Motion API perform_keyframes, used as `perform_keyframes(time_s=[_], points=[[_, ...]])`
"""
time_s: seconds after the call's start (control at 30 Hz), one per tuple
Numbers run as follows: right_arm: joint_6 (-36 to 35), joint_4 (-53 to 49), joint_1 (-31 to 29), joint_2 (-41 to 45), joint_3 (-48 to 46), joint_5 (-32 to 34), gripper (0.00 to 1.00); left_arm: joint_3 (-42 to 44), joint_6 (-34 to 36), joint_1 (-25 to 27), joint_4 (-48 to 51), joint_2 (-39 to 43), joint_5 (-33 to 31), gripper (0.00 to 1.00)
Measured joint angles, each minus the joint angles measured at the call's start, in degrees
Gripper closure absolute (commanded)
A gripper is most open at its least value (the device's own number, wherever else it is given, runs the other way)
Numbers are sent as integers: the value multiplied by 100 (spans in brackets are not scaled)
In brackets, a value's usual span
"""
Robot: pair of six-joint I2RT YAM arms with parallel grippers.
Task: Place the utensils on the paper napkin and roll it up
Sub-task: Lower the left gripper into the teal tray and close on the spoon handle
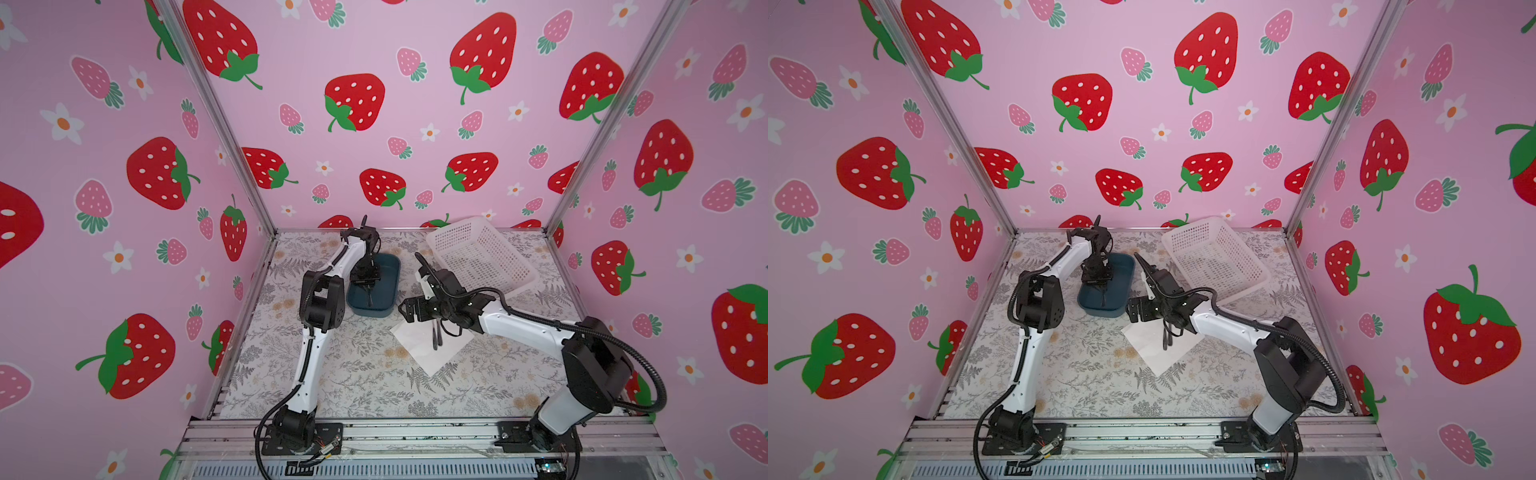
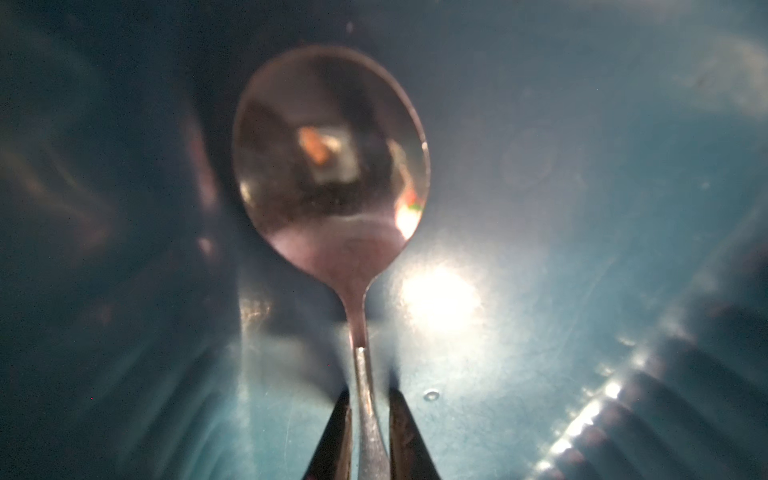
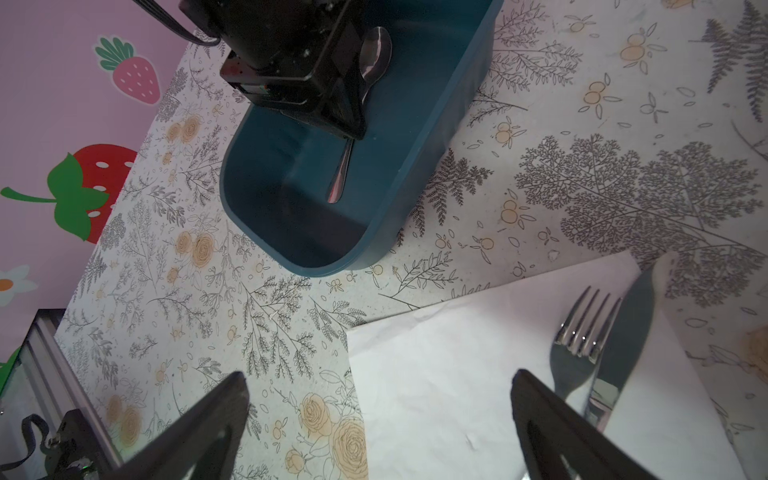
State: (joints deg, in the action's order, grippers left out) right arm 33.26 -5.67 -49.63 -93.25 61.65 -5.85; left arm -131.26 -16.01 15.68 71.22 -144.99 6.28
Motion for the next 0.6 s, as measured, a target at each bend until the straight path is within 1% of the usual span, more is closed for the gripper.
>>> perform_keyframes(time_s=[0.13,0.37,0.6], points=[[7,-4,0,7,0,28,0,-26,28,-4,33,-22,-4,83],[7,-33,0,7,0,31,0,-83,9,0,50,-55,-24,77],[4,-50,0,7,0,46,0,-234,-103,2,61,-136,-140,77]])
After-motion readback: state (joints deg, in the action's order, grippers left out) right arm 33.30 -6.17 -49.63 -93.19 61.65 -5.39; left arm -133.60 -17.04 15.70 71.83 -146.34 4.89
